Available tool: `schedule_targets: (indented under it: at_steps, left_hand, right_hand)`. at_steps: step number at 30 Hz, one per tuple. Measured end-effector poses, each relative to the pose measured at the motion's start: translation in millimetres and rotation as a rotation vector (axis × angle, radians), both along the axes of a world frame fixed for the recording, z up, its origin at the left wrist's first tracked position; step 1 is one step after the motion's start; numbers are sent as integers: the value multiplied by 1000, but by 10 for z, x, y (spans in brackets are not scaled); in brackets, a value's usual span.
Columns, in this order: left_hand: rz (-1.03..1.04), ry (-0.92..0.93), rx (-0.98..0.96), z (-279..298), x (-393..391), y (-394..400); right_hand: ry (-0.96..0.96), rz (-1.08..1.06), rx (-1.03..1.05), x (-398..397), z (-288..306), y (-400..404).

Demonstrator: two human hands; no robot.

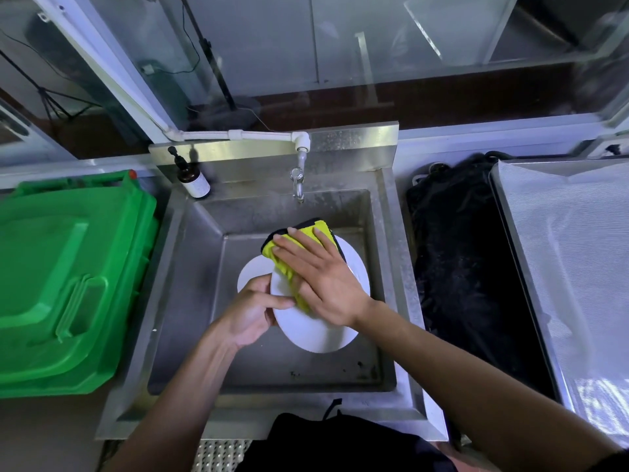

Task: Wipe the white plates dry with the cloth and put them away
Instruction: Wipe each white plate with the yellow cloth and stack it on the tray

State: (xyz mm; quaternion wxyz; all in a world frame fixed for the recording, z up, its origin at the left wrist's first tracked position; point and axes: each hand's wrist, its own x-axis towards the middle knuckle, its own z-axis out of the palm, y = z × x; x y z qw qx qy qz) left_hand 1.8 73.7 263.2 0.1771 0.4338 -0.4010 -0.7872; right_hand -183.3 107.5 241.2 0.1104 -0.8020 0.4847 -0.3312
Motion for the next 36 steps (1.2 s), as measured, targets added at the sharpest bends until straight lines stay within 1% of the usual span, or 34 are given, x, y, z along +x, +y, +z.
schedule_targets:
  at_steps: [8,12,14,18,23,28,33,36]
  left_hand:
    - [-27,46,38,49,-8,38]
    - [-12,63,71,24,17,60]
    - [-6,66,78,12,7,79]
    - [18,23,50,24,-14,64]
    - [78,-9,5,11,6,53]
    - [181,-30,-44,-70,-62,122]
    - [286,-28,-64,-146,-103,188]
    - [320,-29,-60,-161,-98,193]
  right_hand:
    - [211,165,-152,-185,-3,2]
    - [261,240,-196,-251,-36,45]
    - [252,238,-185,-271,-44,53]
    - [129,90,-93,-255,-62,26]
    - [-82,-204,164,-258,-134,-36]
    - [-246,-429,372,-198,-270,-47]
    - [-429,-571,500,-6,-363,72]
    - [-456,-595,536,82,-400,128]
